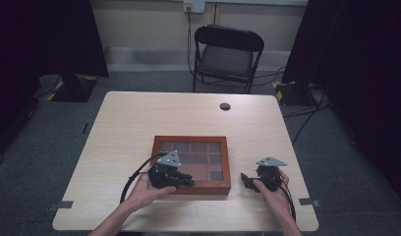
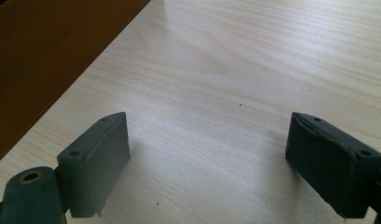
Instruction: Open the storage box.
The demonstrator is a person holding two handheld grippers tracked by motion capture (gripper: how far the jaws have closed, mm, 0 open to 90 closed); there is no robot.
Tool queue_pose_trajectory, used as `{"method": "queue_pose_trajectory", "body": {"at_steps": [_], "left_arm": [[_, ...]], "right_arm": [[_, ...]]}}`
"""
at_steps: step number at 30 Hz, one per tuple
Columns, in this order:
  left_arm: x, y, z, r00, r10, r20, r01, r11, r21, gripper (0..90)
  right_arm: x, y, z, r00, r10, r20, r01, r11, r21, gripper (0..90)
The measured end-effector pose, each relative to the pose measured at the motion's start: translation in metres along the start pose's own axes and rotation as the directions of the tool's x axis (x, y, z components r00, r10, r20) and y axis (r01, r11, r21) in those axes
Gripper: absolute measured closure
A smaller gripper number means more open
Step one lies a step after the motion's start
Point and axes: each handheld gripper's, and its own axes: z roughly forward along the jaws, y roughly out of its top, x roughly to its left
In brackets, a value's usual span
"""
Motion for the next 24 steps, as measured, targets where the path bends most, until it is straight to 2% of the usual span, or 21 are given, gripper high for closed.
{"method": "queue_pose_trajectory", "body": {"at_steps": [2, 6, 7, 11, 24], "left_arm": [[0.0, 0.002, -0.002, 1.0, 0.001, -0.001, -0.001, 0.9999, 0.017, 80.4], [0.0, 0.003, -0.003, 1.0, -0.008, 0.0, 0.008, 1.0, -0.003, 80.3], [0.0, 0.003, -0.004, 1.0, -0.006, 0.0, 0.006, 0.9999, 0.009, 80.3], [-0.001, 0.004, -0.004, 0.9999, -0.007, -0.007, 0.007, 0.9999, 0.011, 80.3], [-0.001, 0.015, -0.013, 0.9998, -0.017, -0.004, 0.017, 0.9997, -0.016, 80.2]], "right_arm": [[0.0, 0.0, 0.0, 1.0, 0.0, 0.0, 0.0, 1.0, 0.0, 12.8], [0.0, 0.0, 0.0, 1.0, 0.0, 0.0, 0.0, 1.0, 0.0, 12.8], [0.0, 0.0, 0.0, 1.0, 0.0, 0.0, 0.0, 1.0, 0.0, 12.8], [0.0, 0.0, 0.0, 1.0, 0.0, 0.0, 0.0, 1.0, 0.0, 12.8], [0.0, 0.0, 0.0, 1.0, 0.001, 0.0, -0.001, 1.0, 0.001, 12.8]]}}
